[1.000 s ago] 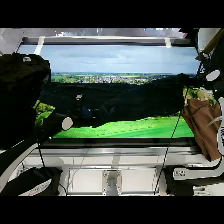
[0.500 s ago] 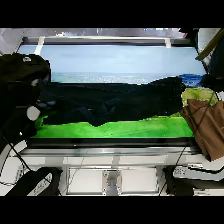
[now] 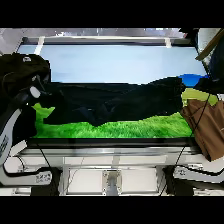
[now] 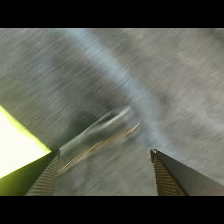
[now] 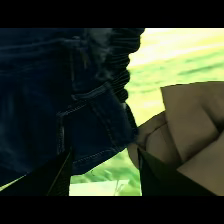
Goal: Fold the clothes and pants, and hang the long-sleeved shirts on hangers.
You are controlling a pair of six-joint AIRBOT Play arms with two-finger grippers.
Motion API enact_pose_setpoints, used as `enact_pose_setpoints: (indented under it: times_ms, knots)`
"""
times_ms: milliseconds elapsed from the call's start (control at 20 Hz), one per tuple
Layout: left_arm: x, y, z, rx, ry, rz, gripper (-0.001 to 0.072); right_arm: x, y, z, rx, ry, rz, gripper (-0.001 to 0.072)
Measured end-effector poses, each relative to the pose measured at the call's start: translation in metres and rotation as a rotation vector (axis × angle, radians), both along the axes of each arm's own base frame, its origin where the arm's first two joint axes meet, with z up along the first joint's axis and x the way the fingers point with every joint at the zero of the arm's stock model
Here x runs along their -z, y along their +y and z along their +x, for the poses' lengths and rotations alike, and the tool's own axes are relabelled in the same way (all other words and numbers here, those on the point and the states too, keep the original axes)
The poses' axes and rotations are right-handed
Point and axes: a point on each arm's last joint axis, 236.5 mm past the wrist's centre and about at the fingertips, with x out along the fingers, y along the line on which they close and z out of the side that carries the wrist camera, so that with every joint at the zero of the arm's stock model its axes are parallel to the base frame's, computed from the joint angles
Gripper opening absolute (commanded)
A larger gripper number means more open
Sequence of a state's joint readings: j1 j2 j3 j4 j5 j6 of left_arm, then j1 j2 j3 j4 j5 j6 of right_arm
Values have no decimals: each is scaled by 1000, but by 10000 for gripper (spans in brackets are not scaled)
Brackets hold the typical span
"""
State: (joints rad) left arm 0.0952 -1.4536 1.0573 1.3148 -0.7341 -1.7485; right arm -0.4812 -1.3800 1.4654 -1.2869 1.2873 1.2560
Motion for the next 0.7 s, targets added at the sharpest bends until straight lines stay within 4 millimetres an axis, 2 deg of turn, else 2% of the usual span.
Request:
enact_pose_setpoints:
  times_ms: [100, 200, 500, 600, 700]
  knots:
    - [5, -11, 11, 53, 33, -24, 615, 1, 6, 0, -20, 7, 3, 445]
    - [10, -19, 13, 101, 79, -39, 615, 2, 8, 0, -32, 13, 3, 445]
    - [22, -17, -11, 190, 225, -15, 613, 3, 12, -1, -45, 20, 7, 445]
    - [24, -20, -16, 205, 250, -14, 525, 3, 12, -1, -46, 20, 7, 445]
    - [25, -20, -18, 209, 260, -10, 496, 3, 12, -1, -46, 19, 6, 445]
